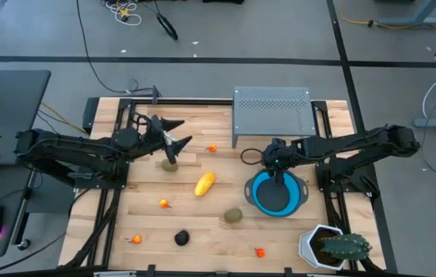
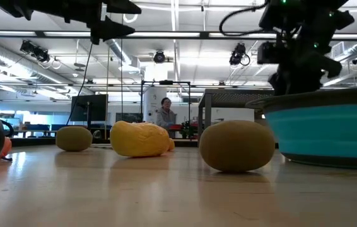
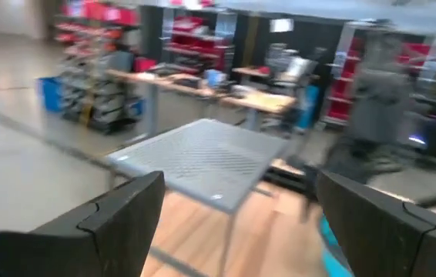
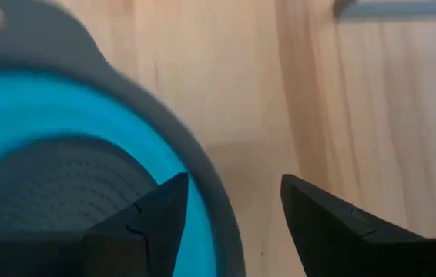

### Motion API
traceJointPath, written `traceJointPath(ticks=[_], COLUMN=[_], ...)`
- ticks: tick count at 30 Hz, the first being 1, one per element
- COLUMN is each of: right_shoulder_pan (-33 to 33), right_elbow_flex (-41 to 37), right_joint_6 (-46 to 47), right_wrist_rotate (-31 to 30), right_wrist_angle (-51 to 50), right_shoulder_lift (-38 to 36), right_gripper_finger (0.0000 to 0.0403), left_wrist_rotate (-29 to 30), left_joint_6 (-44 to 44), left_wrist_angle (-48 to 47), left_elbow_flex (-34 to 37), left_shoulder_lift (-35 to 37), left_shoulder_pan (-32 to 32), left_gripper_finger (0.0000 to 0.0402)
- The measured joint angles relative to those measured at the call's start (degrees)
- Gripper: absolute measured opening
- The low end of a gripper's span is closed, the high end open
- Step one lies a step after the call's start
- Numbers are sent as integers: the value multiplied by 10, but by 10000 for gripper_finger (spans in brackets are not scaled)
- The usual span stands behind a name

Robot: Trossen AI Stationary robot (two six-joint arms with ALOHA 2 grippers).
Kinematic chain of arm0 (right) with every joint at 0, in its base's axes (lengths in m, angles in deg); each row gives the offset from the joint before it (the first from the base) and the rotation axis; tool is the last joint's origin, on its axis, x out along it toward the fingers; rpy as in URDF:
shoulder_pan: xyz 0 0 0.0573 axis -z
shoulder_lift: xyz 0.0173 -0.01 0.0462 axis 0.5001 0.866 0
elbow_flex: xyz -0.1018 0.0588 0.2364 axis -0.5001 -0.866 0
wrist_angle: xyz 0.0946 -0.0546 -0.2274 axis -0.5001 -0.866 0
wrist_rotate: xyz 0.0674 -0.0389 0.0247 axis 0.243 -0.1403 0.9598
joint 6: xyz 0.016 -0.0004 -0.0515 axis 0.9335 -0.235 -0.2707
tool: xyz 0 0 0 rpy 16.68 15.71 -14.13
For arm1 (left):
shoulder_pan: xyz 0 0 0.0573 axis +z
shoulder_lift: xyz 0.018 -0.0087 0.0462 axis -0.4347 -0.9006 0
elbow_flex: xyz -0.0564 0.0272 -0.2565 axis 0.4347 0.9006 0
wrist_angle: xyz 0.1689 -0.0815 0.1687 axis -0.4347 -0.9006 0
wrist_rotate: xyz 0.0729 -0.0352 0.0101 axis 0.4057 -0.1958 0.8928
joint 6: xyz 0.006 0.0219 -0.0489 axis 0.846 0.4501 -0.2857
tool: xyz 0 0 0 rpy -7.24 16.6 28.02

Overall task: Pick & Place Fruit
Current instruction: Put the blue strainer bowl on the shelf

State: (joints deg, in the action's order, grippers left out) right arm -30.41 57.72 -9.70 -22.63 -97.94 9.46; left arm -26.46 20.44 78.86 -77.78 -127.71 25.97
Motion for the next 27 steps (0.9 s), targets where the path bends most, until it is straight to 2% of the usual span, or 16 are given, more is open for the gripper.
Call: traceJointPath(ticks=[4,13,27], right_shoulder_pan=[-2,-5,-25], right_elbow_flex=[-10,-11,-34], right_joint_6=[1,28,27], right_wrist_rotate=[-2,0,23], right_wrist_angle=[2,-12,-6], right_shoulder_lift=[16,19,24], right_gripper_finger=[218,209,87], left_wrist_rotate=[-60,-62,-74], left_joint_6=[2,14,10], left_wrist_angle=[-3,-4,-4], left_elbow_flex=[0,0,0], left_shoulder_lift=[-1,-1,0], left_shoulder_pan=[0,0,0], left_gripper_finger=[348,348,348])
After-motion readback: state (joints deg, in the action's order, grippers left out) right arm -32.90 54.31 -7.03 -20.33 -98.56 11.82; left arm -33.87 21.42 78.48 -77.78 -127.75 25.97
